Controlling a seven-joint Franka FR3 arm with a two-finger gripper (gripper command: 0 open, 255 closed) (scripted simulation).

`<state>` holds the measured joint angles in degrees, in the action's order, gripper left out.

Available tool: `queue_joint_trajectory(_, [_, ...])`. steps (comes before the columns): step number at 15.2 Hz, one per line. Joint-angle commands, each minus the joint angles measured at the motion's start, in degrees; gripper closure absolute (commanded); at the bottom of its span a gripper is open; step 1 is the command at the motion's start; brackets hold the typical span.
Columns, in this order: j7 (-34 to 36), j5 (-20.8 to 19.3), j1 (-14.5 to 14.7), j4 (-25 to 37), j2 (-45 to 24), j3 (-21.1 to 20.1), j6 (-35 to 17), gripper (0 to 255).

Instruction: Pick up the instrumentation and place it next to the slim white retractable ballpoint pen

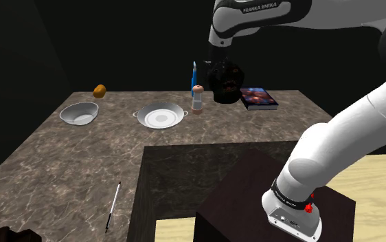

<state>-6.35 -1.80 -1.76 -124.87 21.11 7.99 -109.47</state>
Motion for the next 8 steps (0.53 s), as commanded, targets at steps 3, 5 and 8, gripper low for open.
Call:
queue_joint_trajectory(3, [-2.8,0.6,-0.4,4.8,-8.4,1.9,-3.0,0])
queue_joint_trajectory(5, [-4.2,1.2,-0.7,7.9,-12.7,2.8,-4.0,0])
queue_joint_trajectory(8, [-6.5,2.3,-1.2,13.0,-19.4,3.9,-5.0,0])
